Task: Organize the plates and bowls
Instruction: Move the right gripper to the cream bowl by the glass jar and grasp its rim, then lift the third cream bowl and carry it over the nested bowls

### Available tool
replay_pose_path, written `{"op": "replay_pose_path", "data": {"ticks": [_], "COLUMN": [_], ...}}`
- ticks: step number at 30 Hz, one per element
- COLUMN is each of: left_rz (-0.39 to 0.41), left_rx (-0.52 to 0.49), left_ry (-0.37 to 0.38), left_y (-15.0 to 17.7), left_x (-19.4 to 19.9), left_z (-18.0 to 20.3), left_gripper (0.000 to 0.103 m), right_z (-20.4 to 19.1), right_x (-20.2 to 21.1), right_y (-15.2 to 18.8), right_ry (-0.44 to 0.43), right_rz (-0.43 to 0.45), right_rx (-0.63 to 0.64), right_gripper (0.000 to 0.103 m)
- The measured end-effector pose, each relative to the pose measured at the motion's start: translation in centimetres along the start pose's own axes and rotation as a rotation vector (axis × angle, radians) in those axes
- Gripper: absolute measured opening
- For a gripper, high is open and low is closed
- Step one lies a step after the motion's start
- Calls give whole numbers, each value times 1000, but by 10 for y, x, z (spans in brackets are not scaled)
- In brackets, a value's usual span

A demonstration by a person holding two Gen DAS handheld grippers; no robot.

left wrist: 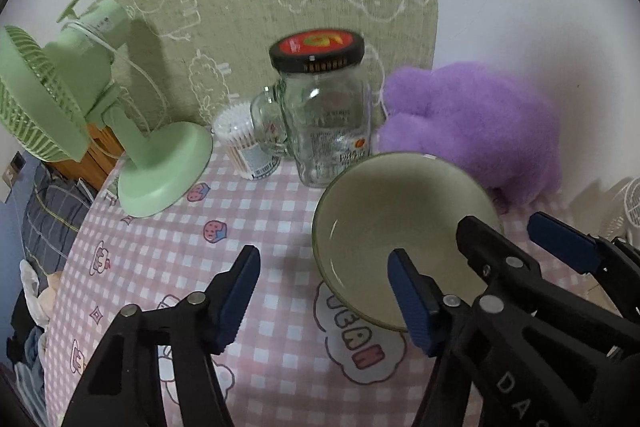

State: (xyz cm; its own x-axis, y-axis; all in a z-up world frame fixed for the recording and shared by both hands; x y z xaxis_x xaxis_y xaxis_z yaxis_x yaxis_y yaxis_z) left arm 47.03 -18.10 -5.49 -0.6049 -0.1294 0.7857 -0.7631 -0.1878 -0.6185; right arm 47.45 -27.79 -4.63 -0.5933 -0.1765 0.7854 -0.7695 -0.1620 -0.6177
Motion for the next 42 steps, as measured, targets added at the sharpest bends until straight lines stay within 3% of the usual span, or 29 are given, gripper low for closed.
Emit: {"op": "replay_pose_path", "data": {"ticks": [2, 9, 11, 13, 14, 19, 42], "left_rz": [-14, -35, -46, -59, -77, -73, -198], "left_rx": [4, 3, 1, 3, 6, -7, -39], "left_ry": [9, 22, 31, 41, 51, 20, -13], "left_y": [0, 0, 0, 2, 3, 3, 52], "left_x": [-7, -21, -24, -27, -29, -28, 12], "left_z": [-1, -2, -1, -1, 0, 1, -19], "left_gripper": [61, 49, 43, 29, 27, 23, 22], "right_z": [-1, 0, 2, 4, 4, 7, -9], "right_x": [-8, -25, -27, -28, -29, -28, 14], "right_y": [1, 2, 3, 3, 4, 5, 51], "right_ry": [-8, 3, 14, 31, 42, 57, 2], "right_rz": [-12, -32, -36, -39, -38, -42, -136], "right_rx": [-2, -12, -17, -21, -22, -13, -13], "right_gripper": [49, 44, 36, 28, 24, 16, 16]}}
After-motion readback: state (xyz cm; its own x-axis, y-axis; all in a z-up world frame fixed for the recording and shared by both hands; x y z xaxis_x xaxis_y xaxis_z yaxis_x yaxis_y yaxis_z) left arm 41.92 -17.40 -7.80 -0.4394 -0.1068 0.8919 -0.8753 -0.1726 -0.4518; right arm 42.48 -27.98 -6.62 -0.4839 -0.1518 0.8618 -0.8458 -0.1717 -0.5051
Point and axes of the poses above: each gripper's, at about its wrist camera, not at the fingertips, and x roughly against the way its jaws point, z to its right, y to its underside, the point moved 2 cm from there along -x, roughly the way its jaws point, and after that the axes turned 12 degrees about x, right-handed, at the moved point
